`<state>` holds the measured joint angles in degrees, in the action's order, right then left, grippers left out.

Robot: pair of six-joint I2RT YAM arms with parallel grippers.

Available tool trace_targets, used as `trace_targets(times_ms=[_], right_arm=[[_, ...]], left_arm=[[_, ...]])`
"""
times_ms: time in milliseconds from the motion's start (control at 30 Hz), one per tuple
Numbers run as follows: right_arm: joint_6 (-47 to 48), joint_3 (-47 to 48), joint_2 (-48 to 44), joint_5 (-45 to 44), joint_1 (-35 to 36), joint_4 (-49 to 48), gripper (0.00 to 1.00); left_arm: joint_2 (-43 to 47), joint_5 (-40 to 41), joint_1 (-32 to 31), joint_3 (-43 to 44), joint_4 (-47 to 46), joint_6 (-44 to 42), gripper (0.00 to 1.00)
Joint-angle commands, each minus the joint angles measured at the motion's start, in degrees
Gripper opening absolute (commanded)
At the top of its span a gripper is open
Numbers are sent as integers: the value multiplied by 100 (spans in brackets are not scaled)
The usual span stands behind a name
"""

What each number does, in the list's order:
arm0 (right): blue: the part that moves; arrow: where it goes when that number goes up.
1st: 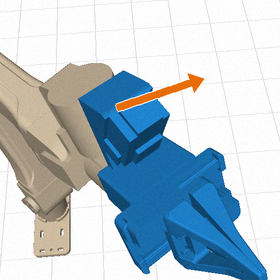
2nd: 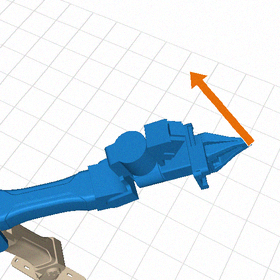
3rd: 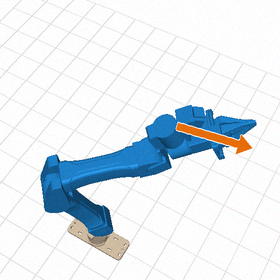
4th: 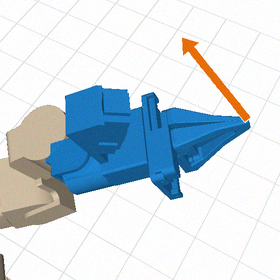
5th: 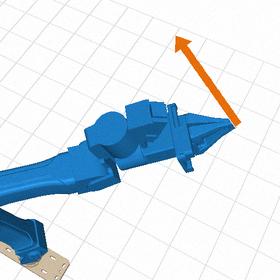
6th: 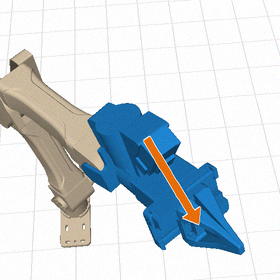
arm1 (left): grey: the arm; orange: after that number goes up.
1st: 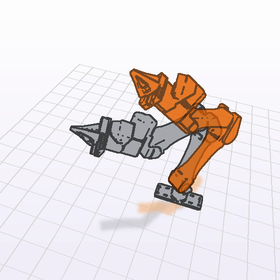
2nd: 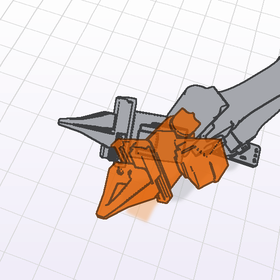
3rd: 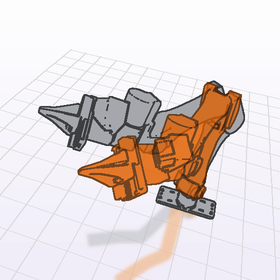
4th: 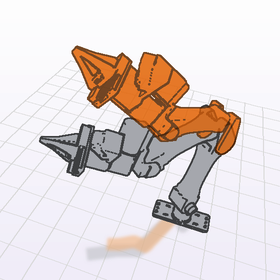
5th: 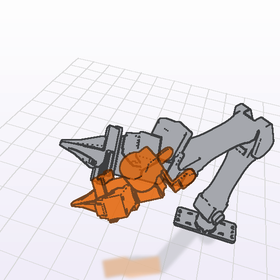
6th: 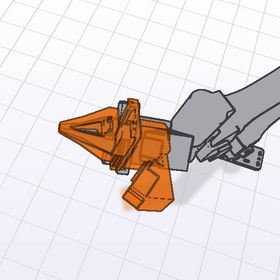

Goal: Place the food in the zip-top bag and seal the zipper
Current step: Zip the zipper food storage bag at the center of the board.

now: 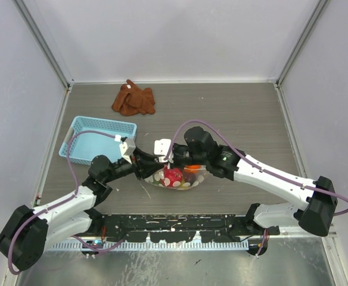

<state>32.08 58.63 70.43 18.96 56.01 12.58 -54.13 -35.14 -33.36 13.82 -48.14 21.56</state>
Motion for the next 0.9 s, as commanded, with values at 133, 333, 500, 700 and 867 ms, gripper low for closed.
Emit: trace_targets(times_ms=[133, 333, 500, 700, 867], right_arm=[[-57, 588, 111, 244, -22, 281, 1], [-43, 696, 221, 296, -24, 505, 1], [-268, 683, 225, 60, -49, 662, 1], [-543, 597, 138, -335, -96, 960, 1], [-631, 499, -53, -647, -177, 1171, 1]], left_arm=[[-349, -335, -28, 404, -315, -324, 38], [-487, -498, -27, 537, -527, -264, 22], [-418, -440, -26, 496, -692, -139, 0], [-130, -32, -31, 232, -909, -29, 0], [42, 191, -30, 123, -887, -17, 0]])
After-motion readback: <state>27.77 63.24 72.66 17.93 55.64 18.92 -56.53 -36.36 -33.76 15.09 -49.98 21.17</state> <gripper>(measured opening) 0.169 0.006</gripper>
